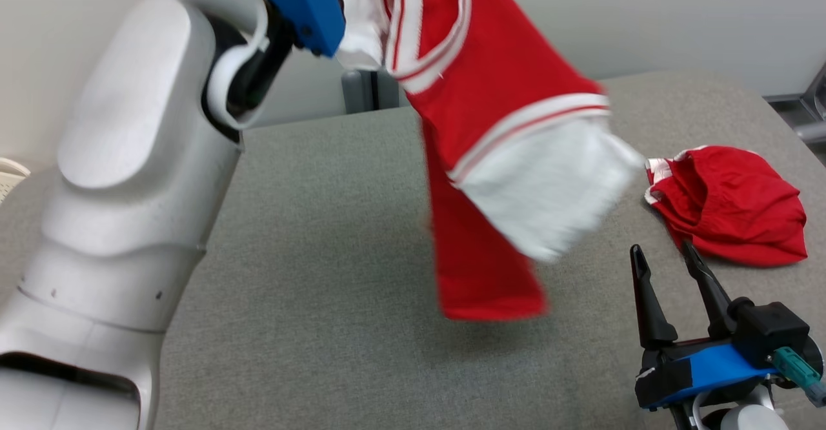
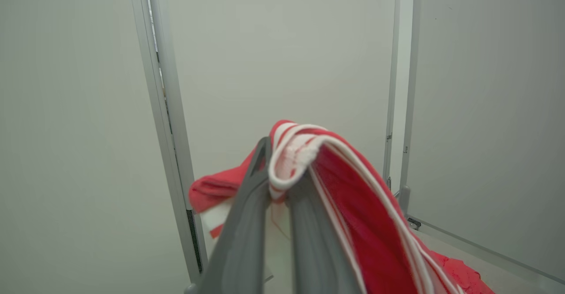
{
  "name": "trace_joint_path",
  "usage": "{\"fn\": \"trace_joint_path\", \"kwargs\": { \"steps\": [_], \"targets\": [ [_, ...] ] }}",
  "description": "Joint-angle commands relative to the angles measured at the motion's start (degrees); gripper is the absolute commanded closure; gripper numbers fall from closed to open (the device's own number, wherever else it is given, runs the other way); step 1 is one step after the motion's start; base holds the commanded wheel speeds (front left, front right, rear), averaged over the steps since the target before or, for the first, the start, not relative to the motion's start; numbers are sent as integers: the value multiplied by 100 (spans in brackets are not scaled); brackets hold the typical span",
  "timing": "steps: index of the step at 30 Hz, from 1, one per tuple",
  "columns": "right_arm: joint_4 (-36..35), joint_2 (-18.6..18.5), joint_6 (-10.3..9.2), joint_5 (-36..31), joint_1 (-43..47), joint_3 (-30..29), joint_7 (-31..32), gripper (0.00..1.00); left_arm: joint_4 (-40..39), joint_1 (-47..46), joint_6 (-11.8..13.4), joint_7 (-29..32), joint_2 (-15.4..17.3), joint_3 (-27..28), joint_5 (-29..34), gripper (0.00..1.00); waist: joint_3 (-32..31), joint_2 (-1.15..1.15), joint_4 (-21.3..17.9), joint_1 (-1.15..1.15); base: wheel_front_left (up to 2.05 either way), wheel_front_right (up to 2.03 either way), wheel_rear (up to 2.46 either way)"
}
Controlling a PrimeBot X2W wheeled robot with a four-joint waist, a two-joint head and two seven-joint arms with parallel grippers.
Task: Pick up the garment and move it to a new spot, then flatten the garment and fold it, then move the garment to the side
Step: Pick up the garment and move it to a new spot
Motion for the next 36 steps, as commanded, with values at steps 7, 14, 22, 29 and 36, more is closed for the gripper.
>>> {"fn": "trace_joint_path", "kwargs": {
  "steps": [7, 14, 22, 29, 36],
  "targets": [
    [36, -2, 1, 106, -175, 107, -114, 0, 519, 982, 277, -223, 183, -49, 27, 100, 483, 3, -147, 3, 0, 0, 0],
    [45, -2, 1, 137, -524, 248, -219, 0, 1659, 1442, 524, -918, 575, 103, 147, 100, 1157, 3, -426, 3, 0, 0, 0],
    [173, -2, 1, 141, -768, 306, -314, 0, 2533, 1277, 351, -1605, 738, 176, 174, 0, 1476, 3, -549, 3, 0, 0, 0],
    [345, -1, 1, 57, -737, 291, -340, 0, 2896, 1335, 184, -2080, 614, -14, 302, 0, 1228, 3, -336, 3, 0, 0, 0],
    [444, -1, 1, -7, -536, 239, -288, 0, 2903, 1538, 45, -2336, 406, -207, 320, 0, 685, 3, 49, 3, 0, 0, 0]
  ]
}}
